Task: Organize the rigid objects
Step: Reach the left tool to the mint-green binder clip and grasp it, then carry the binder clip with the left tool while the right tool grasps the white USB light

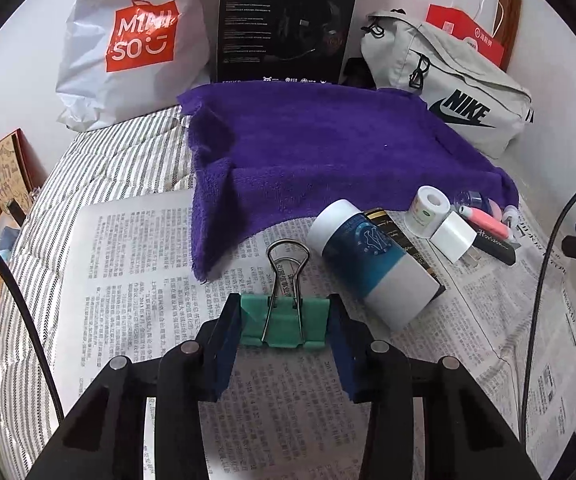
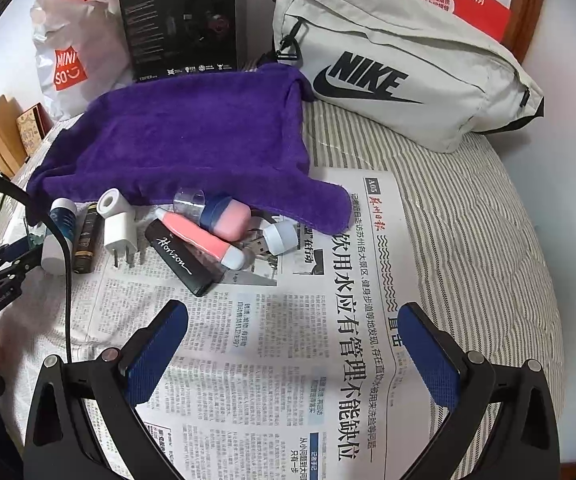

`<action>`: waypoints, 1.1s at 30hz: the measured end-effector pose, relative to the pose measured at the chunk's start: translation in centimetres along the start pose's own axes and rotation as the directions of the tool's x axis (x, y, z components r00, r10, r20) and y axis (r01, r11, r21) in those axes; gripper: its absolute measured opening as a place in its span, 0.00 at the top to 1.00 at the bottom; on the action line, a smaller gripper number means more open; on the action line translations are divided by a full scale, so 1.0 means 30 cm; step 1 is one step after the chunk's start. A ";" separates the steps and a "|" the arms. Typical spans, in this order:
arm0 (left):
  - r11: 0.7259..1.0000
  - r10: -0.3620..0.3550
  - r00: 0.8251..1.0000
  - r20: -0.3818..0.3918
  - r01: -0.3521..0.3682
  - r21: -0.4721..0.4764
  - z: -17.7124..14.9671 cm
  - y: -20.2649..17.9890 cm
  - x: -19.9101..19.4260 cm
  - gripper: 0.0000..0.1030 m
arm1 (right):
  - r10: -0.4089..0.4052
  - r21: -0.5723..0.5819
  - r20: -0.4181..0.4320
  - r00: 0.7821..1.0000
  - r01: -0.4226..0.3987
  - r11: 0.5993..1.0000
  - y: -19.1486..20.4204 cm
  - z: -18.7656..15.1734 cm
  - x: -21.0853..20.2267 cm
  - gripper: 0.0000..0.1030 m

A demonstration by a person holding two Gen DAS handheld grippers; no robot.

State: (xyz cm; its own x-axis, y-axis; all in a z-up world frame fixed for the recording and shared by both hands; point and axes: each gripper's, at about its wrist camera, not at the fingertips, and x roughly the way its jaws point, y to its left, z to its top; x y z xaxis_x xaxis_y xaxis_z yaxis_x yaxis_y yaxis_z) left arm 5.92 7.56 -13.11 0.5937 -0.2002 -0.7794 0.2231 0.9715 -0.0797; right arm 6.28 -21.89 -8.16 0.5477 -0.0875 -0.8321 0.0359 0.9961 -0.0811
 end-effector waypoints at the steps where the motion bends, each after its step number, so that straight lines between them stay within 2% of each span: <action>1: 1.000 0.003 1.000 -0.003 -0.003 0.003 0.001 -0.001 0.002 0.62 | 0.003 0.002 -0.002 1.000 -0.003 1.000 -0.003 -0.002 0.006 0.00; 7: 0.998 0.051 0.999 -0.015 -0.050 0.029 0.003 -0.025 0.013 0.62 | 0.054 0.024 0.000 0.999 -0.054 0.998 -0.024 0.005 0.051 0.00; 11: 0.997 0.069 0.997 -0.015 -0.069 0.027 0.003 -0.031 0.016 0.61 | 0.056 0.009 0.015 0.998 -0.056 0.998 -0.023 0.028 0.098 0.01; 14: 0.997 0.071 0.997 -0.019 -0.071 0.018 0.005 -0.030 0.015 0.61 | 0.079 0.004 0.036 0.996 -0.079 0.997 -0.022 0.058 0.129 0.04; 19: 0.997 0.079 0.997 -0.020 -0.078 0.021 0.001 -0.034 0.014 0.62 | 0.082 0.015 0.044 0.996 -0.083 0.996 -0.045 0.105 0.188 0.20; 22: 0.997 0.076 0.997 -0.019 -0.075 0.015 0.001 -0.032 0.014 0.62 | 0.085 -0.005 0.028 0.996 -0.085 0.996 -0.051 0.111 0.218 0.23; 30: 0.996 0.083 0.996 -0.027 -0.082 0.023 0.003 -0.035 0.016 0.62 | 0.093 -0.065 0.050 0.994 -0.090 0.994 -0.026 0.085 0.228 0.24; 33: 0.996 0.083 0.996 -0.028 -0.082 0.022 0.004 -0.036 0.015 0.62 | 0.086 -0.104 0.050 0.995 -0.080 0.991 -0.008 0.074 0.238 0.30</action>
State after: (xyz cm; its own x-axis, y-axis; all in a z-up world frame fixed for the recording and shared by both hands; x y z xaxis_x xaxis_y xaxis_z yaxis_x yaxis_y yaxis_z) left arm 6.04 6.41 -13.32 0.5883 -0.1153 -0.8004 0.1907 0.9817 -0.0012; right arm 12.05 -22.72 -12.87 0.5900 -0.0009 -0.8074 -0.0951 0.9930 -0.0706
